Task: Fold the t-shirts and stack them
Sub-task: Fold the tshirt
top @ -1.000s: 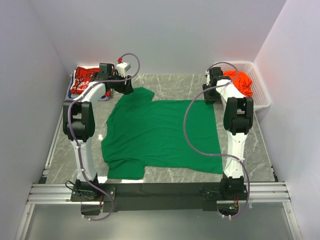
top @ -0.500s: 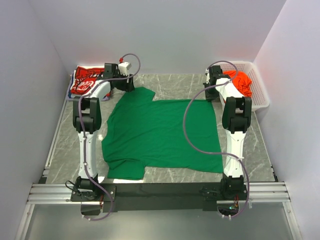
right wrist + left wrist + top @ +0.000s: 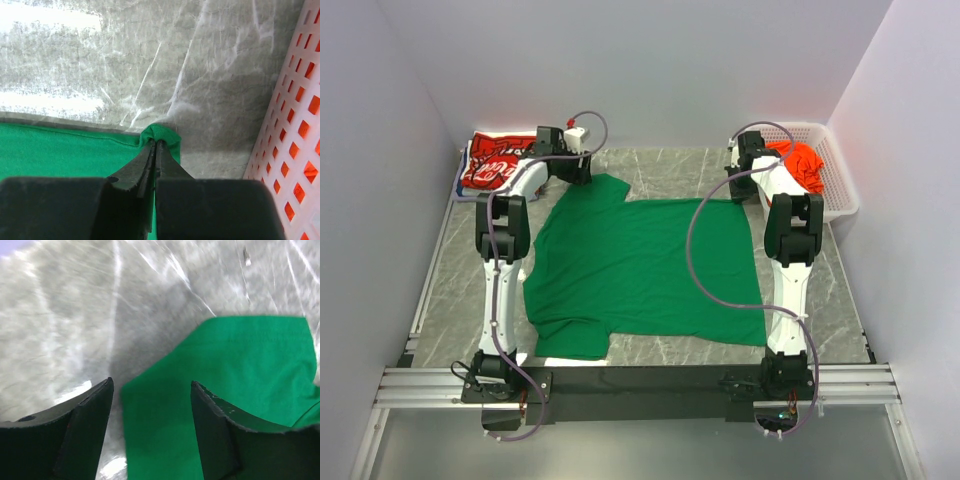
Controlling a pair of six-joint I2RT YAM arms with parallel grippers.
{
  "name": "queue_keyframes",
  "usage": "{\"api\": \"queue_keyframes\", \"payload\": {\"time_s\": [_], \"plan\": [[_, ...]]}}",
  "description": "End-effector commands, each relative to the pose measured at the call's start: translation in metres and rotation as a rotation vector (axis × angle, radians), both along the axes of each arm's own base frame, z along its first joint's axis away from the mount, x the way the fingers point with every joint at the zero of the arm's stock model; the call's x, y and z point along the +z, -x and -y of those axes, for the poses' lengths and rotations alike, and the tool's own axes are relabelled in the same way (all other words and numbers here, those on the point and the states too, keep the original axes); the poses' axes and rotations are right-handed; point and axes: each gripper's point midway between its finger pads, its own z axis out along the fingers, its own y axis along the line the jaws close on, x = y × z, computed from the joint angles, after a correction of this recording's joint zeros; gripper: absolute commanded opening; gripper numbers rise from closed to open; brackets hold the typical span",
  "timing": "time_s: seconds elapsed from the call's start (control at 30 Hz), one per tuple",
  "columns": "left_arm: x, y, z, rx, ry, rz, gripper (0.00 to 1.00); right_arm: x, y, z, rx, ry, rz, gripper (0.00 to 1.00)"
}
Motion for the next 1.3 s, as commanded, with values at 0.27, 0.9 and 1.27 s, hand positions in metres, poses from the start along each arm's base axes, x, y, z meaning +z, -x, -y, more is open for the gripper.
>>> {"api": "queue_keyframes", "payload": {"time_s": [0.27, 0.9, 1.27], "plan": [[-0.008, -0.001, 0.017, -0.104, -0.026, 0.005, 0.28, 0.017, 0.011, -0.01, 0.057, 0.003, -0.01, 0.0], [0.143, -0.008, -0.017, -0.095, 0.032, 0.356, 0.0, 0.111, -0.022, -0.012, 0.115, 0.006, 0.249, 0.0], [0.179, 0.026, -0.029, -0.15, 0.028, 0.412, 0.0, 0.126, 0.001, -0.015, 0.161, -0.014, 0.26, 0.0]]}}
